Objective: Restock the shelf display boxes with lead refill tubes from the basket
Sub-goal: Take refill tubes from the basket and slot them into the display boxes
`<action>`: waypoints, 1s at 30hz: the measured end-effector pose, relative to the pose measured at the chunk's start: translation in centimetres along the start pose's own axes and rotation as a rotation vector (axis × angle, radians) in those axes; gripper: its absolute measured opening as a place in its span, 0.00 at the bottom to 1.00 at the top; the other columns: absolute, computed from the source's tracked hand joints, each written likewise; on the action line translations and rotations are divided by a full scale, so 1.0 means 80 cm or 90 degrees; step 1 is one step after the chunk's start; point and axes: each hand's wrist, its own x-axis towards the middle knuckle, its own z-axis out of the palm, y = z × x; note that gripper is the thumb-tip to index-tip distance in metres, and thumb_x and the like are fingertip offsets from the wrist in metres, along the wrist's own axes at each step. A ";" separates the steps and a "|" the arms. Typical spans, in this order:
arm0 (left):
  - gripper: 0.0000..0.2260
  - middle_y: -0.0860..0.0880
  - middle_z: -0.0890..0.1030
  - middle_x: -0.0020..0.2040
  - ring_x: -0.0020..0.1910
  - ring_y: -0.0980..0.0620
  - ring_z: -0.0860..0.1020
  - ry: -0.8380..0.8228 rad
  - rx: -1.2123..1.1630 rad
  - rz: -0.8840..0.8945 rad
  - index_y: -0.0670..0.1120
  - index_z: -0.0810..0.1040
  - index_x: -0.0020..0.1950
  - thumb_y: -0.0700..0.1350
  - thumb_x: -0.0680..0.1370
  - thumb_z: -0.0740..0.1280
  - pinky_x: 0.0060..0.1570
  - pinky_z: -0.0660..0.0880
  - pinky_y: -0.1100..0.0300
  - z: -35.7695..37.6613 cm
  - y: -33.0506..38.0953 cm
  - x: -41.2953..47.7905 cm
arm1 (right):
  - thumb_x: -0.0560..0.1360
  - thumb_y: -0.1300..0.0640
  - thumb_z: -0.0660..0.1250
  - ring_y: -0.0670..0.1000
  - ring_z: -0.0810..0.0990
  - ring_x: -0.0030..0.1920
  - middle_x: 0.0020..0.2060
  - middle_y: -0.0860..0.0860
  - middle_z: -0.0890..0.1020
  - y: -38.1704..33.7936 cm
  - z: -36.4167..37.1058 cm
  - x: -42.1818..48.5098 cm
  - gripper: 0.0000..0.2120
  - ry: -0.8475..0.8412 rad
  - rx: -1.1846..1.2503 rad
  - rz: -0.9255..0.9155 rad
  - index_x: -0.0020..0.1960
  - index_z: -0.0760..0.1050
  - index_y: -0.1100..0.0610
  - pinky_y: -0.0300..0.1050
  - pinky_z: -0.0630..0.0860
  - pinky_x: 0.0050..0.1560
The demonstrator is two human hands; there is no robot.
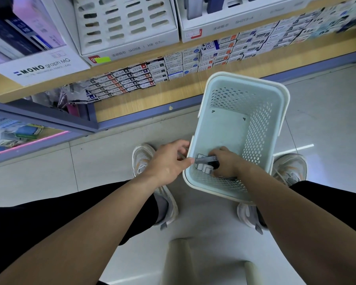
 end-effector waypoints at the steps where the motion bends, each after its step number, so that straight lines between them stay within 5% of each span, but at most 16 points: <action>1: 0.16 0.58 0.79 0.48 0.48 0.56 0.80 0.000 -0.005 0.000 0.53 0.78 0.64 0.47 0.77 0.73 0.55 0.78 0.53 0.000 0.001 0.000 | 0.70 0.52 0.75 0.55 0.74 0.62 0.65 0.53 0.69 -0.001 0.003 0.001 0.29 0.000 0.004 0.003 0.68 0.70 0.51 0.43 0.70 0.62; 6: 0.16 0.56 0.81 0.48 0.47 0.56 0.80 -0.001 -0.019 -0.005 0.53 0.79 0.63 0.46 0.76 0.74 0.55 0.79 0.50 0.001 0.000 0.001 | 0.73 0.48 0.73 0.54 0.75 0.54 0.60 0.53 0.70 -0.006 0.008 0.004 0.21 0.013 0.017 0.001 0.63 0.74 0.54 0.41 0.72 0.51; 12: 0.14 0.57 0.81 0.45 0.46 0.54 0.82 0.012 -0.036 -0.008 0.54 0.79 0.61 0.45 0.76 0.74 0.55 0.79 0.48 0.005 0.001 -0.002 | 0.72 0.47 0.69 0.56 0.77 0.58 0.62 0.56 0.73 -0.010 0.012 0.003 0.22 -0.012 0.009 0.004 0.62 0.74 0.57 0.43 0.73 0.56; 17: 0.14 0.57 0.82 0.44 0.45 0.55 0.82 0.019 -0.042 -0.008 0.53 0.80 0.61 0.44 0.76 0.73 0.54 0.80 0.50 0.007 0.001 -0.001 | 0.75 0.47 0.68 0.48 0.79 0.41 0.51 0.53 0.81 -0.011 0.006 -0.001 0.16 -0.041 0.078 -0.001 0.58 0.75 0.54 0.34 0.73 0.34; 21: 0.14 0.57 0.81 0.44 0.44 0.56 0.82 0.023 -0.031 -0.005 0.52 0.80 0.61 0.45 0.76 0.74 0.53 0.80 0.52 0.006 0.002 0.000 | 0.77 0.44 0.65 0.55 0.78 0.59 0.63 0.54 0.77 -0.013 0.012 -0.003 0.28 -0.085 0.090 0.028 0.72 0.66 0.54 0.47 0.76 0.57; 25: 0.15 0.56 0.82 0.46 0.45 0.58 0.82 0.021 -0.022 -0.004 0.52 0.80 0.62 0.45 0.76 0.74 0.53 0.80 0.54 0.005 0.002 0.001 | 0.78 0.44 0.65 0.54 0.76 0.60 0.64 0.55 0.77 -0.015 0.013 -0.006 0.25 -0.069 0.102 0.026 0.69 0.68 0.57 0.42 0.69 0.56; 30: 0.16 0.56 0.82 0.46 0.45 0.58 0.82 0.021 -0.019 -0.001 0.52 0.80 0.63 0.45 0.76 0.74 0.53 0.80 0.55 0.005 0.002 0.002 | 0.75 0.43 0.69 0.52 0.77 0.50 0.54 0.52 0.80 -0.017 0.014 -0.010 0.21 -0.012 0.128 0.033 0.61 0.73 0.55 0.42 0.69 0.47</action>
